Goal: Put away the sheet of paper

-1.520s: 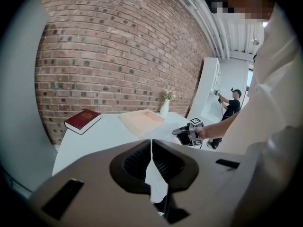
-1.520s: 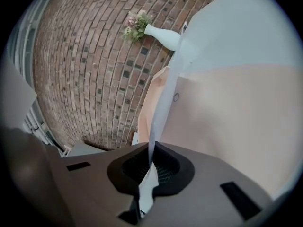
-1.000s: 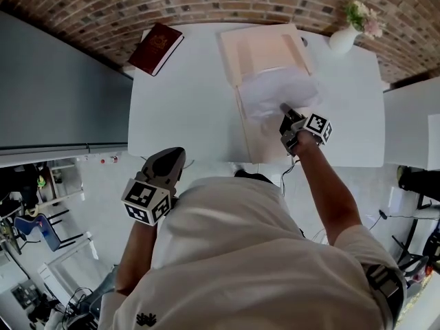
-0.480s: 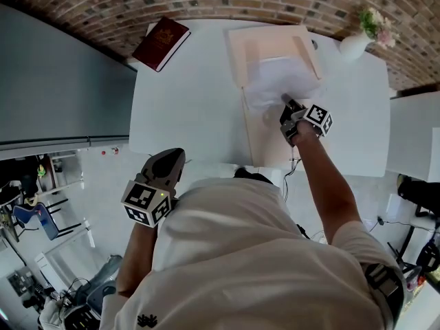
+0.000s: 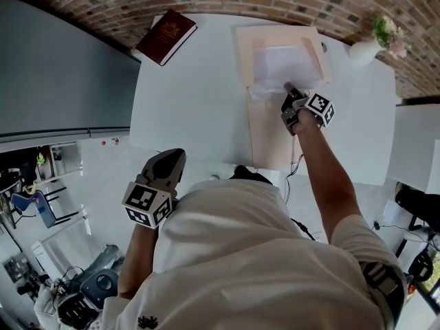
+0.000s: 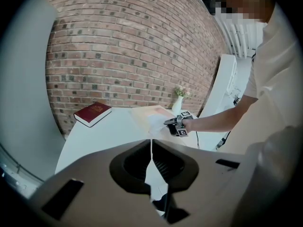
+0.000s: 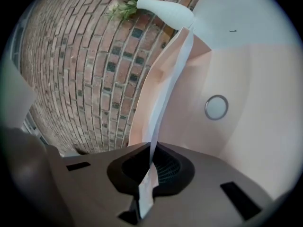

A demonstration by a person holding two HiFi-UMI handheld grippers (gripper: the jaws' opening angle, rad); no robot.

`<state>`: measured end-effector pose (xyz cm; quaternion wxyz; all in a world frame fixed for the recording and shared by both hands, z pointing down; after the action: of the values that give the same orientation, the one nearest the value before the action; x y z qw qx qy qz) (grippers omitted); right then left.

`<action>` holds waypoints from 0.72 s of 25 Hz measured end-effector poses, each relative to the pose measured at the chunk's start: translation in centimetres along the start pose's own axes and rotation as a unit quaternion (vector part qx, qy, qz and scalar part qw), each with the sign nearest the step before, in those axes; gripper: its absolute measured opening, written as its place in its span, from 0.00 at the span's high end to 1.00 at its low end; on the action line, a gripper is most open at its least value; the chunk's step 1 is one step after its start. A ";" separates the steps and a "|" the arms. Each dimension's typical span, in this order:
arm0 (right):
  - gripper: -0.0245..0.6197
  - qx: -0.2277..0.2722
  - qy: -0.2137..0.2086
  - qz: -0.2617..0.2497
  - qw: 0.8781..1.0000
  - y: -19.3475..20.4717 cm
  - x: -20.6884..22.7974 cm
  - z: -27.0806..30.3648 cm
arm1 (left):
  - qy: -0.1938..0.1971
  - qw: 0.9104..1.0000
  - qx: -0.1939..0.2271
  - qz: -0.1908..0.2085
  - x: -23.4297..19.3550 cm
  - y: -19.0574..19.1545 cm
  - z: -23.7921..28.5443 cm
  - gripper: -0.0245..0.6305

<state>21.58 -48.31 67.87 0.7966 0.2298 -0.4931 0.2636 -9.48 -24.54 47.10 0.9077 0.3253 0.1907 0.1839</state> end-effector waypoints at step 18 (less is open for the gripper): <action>0.92 -0.001 0.015 0.001 1.000 -2.8 -0.7 3.9 | -0.029 0.999 0.000 -0.032 -0.9 0.4 -1.1 0.92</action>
<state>20.49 -52.99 68.50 0.8041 0.2248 -0.4812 0.2673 -10.89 -24.06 46.77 0.9183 0.3247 0.1743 0.1449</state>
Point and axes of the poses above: the fingertips, and each gripper's own axes: z forward along the fingers, x to its right, y out of its underside, the point moved 1 cm from there along -z, backward along the fingers, and after that the axes turned 9 degrees about -x, right-handed, at the moved point
